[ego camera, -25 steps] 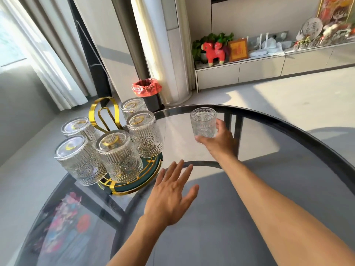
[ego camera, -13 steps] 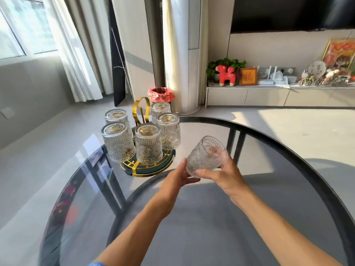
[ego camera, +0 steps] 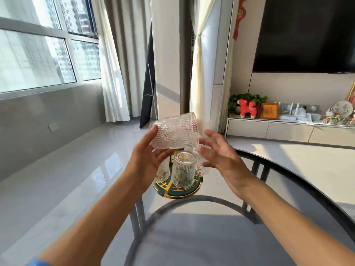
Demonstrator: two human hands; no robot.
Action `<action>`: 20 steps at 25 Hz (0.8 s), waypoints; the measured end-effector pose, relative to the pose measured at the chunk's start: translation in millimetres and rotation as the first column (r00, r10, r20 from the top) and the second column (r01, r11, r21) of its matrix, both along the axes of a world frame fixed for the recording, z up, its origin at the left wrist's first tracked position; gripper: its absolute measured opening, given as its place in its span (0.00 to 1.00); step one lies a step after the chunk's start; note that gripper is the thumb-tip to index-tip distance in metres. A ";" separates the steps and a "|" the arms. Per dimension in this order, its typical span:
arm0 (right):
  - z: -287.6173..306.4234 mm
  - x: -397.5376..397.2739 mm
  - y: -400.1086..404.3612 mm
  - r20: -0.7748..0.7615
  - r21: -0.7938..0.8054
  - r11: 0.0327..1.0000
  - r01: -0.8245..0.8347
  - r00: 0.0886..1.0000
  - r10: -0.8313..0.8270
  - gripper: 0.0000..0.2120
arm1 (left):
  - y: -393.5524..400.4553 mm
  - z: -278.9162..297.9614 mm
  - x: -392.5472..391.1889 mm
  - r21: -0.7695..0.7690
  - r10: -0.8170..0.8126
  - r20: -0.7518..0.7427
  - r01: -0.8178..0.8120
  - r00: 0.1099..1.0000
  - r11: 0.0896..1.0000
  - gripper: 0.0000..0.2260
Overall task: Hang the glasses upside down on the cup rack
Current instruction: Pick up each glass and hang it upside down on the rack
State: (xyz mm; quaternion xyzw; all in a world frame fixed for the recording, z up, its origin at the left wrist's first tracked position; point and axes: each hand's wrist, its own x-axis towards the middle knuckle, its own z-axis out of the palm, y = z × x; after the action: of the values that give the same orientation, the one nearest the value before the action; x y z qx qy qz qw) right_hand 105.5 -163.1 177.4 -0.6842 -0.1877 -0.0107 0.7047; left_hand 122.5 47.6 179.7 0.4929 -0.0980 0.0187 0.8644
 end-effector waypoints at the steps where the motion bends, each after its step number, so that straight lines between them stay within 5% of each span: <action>1: 5.1 7.9 7.1 0.023 -0.102 0.990 0.097 0.995 -0.095 0.23 | 13.3 9.6 9.0 0.023 0.080 0.007 -0.080 0.997 0.997 0.11; 3: 11.5 27.8 21.5 0.211 -0.380 0.873 0.306 0.947 -0.241 0.19 | 35.5 25.5 30.3 0.087 0.221 0.017 -0.222 0.975 0.971 0.11; 5: 12.8 55.0 36.0 0.425 -0.667 0.614 0.421 0.893 -0.150 0.23 | 47.2 37.3 55.1 0.192 0.323 0.047 -0.326 0.945 0.926 0.19; 8: 8.4 94.7 51.4 0.418 -0.840 0.372 0.396 0.908 -0.023 0.27 | 46.1 47.8 92.9 0.418 0.420 0.124 -0.431 0.899 0.799 0.28; 11: -0.5 116.3 54.9 0.386 -0.870 0.335 0.362 0.922 0.008 0.25 | 33.7 48.4 125.0 0.581 0.421 0.238 -0.475 0.875 0.661 0.31; 14: -7.6 123.5 49.5 0.475 -0.808 0.397 0.436 0.880 0.002 0.25 | 19.3 37.9 155.9 0.726 0.347 0.350 -0.486 0.870 0.486 0.33; 20: -18.5 122.3 52.1 0.507 -0.767 0.441 0.466 0.861 -0.027 0.30 | -3.7 11.4 206.7 0.902 0.212 0.373 -0.406 0.904 0.147 0.31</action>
State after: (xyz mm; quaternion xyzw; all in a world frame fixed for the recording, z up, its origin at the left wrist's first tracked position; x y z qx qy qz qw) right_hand 227.8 -111.0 158.9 -0.9446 -0.2093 -0.1674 0.1893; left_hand 329.3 43.9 191.1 0.9258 -0.0520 0.1693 0.3338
